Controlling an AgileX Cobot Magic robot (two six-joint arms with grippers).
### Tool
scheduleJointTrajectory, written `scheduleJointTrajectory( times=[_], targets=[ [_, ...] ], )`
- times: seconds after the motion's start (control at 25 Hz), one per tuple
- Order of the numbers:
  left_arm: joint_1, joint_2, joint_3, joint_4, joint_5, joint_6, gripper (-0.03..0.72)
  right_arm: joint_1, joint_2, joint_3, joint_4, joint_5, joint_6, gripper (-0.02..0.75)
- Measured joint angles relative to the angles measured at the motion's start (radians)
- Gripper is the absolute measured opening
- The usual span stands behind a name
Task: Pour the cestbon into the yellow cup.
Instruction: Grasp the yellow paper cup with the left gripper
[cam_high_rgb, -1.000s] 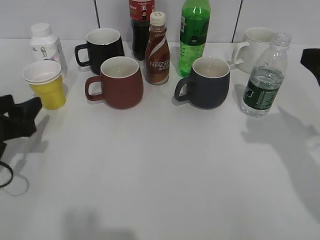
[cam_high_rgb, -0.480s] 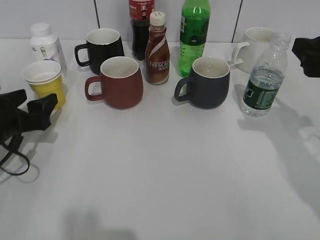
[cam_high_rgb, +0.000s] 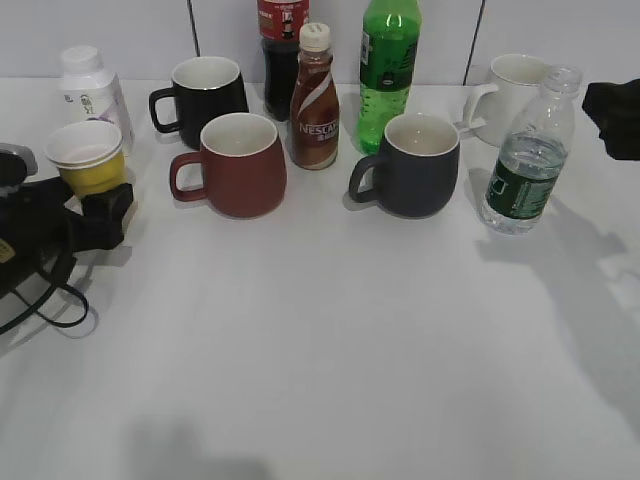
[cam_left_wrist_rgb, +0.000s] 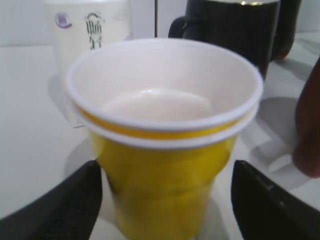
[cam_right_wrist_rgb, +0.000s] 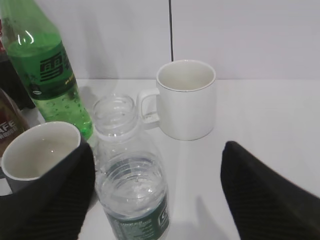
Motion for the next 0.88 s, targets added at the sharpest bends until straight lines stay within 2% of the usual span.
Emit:
scheduleJointTrajectory(
  times=[0.24,0.48,0.88],
  targets=[
    [0.000,0.022,-0.048,-0.021,0.006,0.000,0.613,0.000,0.000,0.000,0.000,0.006,0.000,0.588],
    [0.000,0.022,-0.130,-0.026,0.119,0.001,0.602,0.000,0.000,0.000,0.000,0.006,0.001,0.588],
    [0.000,0.095,-0.172,-0.001,0.133,0.031,0.568,0.000,0.000,0.000,0.000,0.007,0.001,0.588]
  ],
)
